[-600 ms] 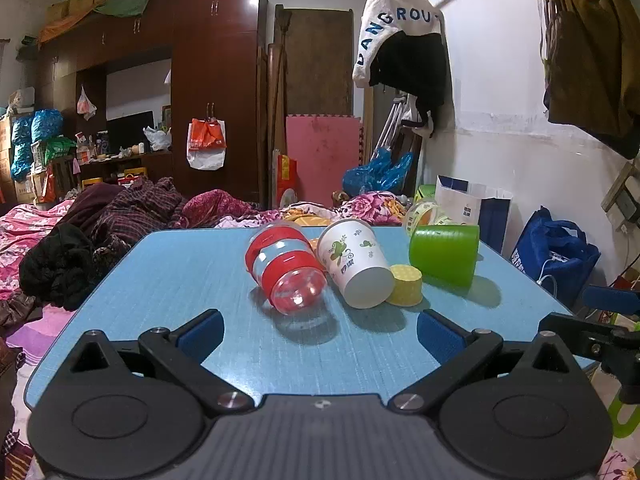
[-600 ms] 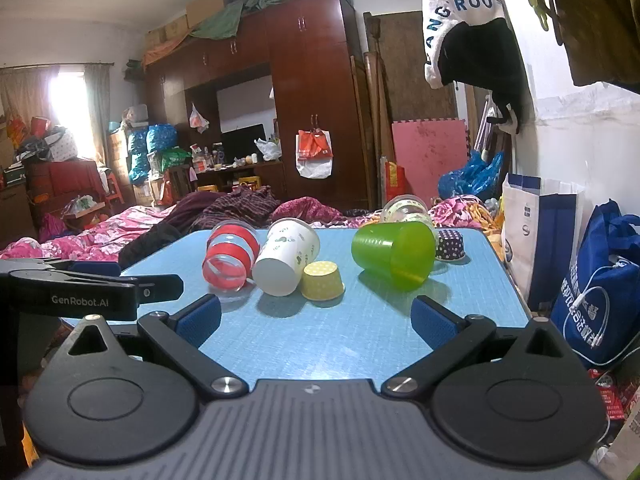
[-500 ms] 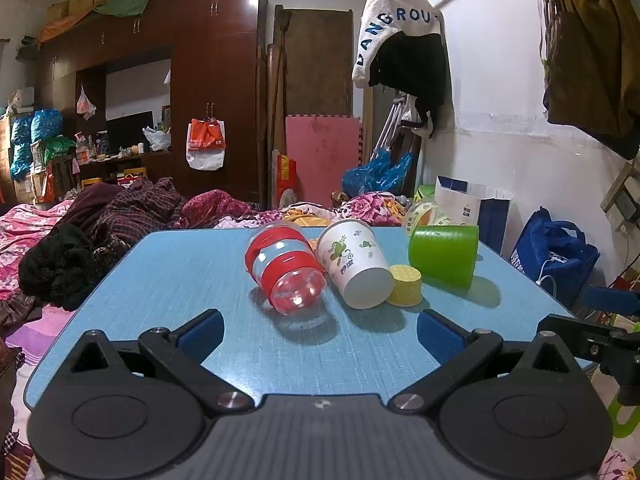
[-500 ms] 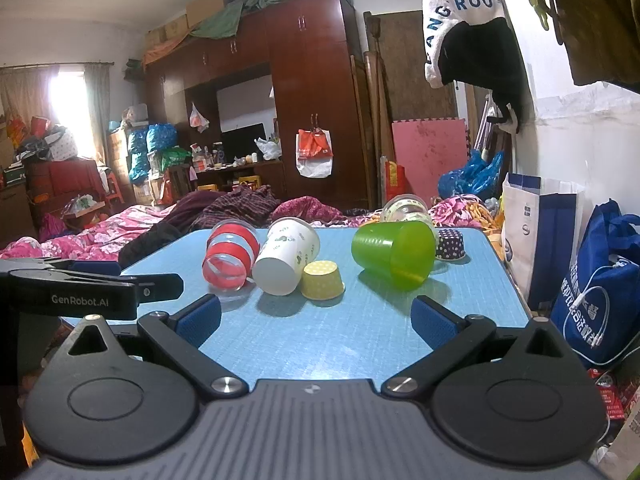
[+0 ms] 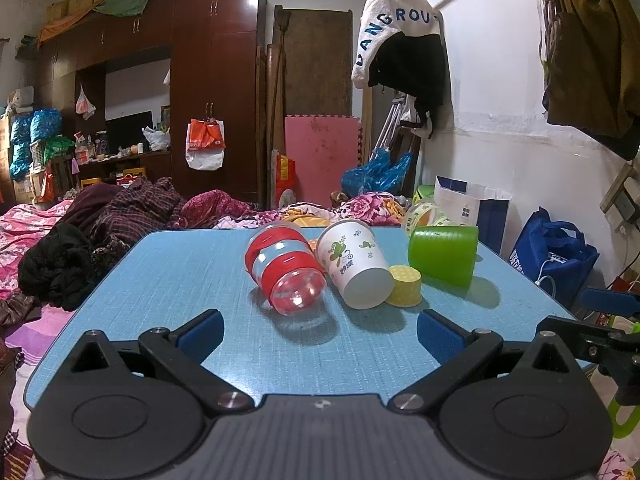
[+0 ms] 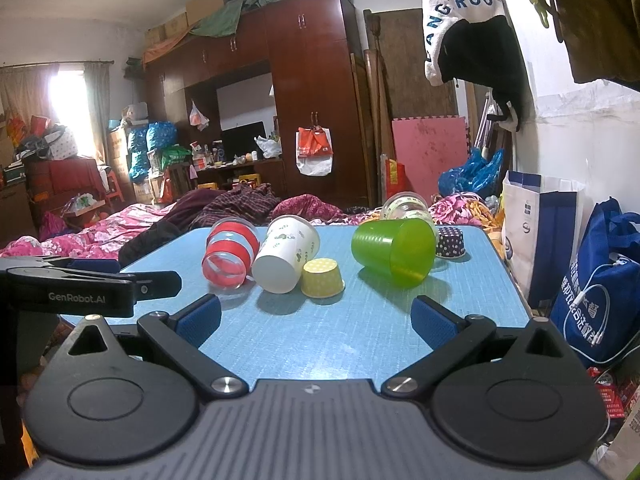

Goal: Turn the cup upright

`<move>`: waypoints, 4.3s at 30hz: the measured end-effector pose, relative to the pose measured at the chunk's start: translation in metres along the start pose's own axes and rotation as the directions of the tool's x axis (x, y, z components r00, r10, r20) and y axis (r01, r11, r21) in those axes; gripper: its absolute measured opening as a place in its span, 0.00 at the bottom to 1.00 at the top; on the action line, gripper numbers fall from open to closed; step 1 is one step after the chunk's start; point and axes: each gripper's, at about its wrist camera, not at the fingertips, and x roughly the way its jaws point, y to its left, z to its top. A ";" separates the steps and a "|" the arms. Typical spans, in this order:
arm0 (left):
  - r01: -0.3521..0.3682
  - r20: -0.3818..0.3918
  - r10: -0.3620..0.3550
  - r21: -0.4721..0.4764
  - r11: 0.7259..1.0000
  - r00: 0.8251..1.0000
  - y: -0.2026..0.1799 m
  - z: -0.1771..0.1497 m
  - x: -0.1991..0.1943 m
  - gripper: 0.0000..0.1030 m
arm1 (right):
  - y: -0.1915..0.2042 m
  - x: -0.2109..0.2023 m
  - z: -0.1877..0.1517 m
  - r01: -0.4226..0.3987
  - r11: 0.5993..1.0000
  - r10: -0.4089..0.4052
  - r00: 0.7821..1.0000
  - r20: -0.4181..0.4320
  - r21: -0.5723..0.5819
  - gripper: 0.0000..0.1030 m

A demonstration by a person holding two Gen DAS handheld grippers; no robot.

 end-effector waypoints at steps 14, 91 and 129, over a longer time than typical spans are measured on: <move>0.004 0.001 -0.004 -0.010 1.000 1.000 0.002 0.000 0.001 1.00 | -0.001 0.000 0.000 0.000 1.000 0.000 1.000 -0.002 0.001 0.99; 0.052 -0.034 -0.053 -0.037 0.998 0.998 0.020 -0.003 0.021 1.00 | -0.045 0.063 0.068 0.036 0.999 -0.034 0.993 -0.112 0.021 0.99; 0.030 -0.108 -0.035 -0.047 0.998 0.994 0.027 0.041 0.100 1.00 | -0.082 0.266 0.133 0.089 0.992 -0.124 0.808 -0.576 -0.089 0.65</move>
